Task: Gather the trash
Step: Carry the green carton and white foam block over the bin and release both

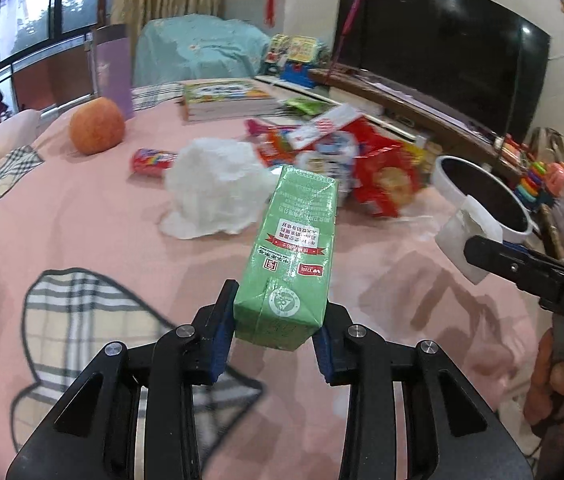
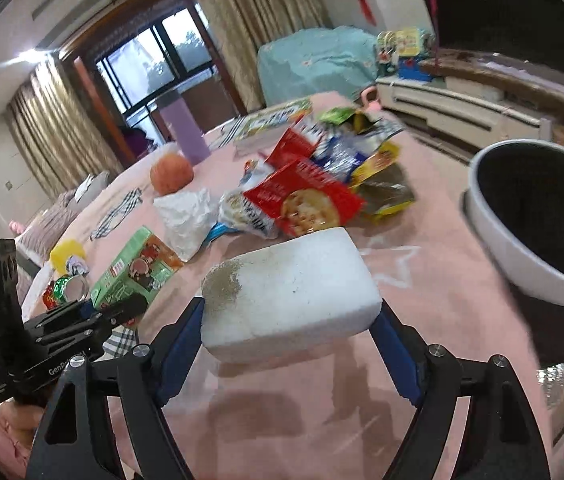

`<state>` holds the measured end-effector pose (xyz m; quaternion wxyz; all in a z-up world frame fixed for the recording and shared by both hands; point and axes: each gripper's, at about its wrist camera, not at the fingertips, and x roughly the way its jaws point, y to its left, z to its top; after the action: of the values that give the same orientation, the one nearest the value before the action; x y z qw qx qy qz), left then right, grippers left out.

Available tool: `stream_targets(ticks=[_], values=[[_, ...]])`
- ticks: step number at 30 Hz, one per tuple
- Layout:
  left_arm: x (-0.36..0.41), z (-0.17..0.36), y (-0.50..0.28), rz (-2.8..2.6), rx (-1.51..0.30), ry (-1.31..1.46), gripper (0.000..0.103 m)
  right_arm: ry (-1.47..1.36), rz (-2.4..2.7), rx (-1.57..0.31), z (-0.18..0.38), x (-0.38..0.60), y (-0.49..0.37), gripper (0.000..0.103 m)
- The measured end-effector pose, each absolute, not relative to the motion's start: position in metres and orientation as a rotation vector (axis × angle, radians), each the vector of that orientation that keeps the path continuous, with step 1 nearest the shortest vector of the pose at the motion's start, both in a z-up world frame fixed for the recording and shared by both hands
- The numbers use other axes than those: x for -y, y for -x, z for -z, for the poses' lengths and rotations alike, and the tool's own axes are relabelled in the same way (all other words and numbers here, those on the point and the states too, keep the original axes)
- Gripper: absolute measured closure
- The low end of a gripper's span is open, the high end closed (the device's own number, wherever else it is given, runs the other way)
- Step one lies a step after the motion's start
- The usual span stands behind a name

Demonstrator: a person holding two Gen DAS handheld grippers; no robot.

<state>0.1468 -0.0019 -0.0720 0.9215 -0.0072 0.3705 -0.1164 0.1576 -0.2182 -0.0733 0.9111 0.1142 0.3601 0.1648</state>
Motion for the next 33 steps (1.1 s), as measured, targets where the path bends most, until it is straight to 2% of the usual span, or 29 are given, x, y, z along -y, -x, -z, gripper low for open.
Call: stream_targets(ticks=[18, 33], values=[[0.117, 0.05, -0.154, 0.44, -0.731, -0.079, 0.07, -0.28, -0.124, -0.691, 0.064, 0.322, -0.137, 0.019], [0.197, 0.036, -0.187, 0.524, -0.735, -0.168, 0.07, -0.304, -0.046, -0.692, 0.058, 0.39, -0.165, 0.018]])
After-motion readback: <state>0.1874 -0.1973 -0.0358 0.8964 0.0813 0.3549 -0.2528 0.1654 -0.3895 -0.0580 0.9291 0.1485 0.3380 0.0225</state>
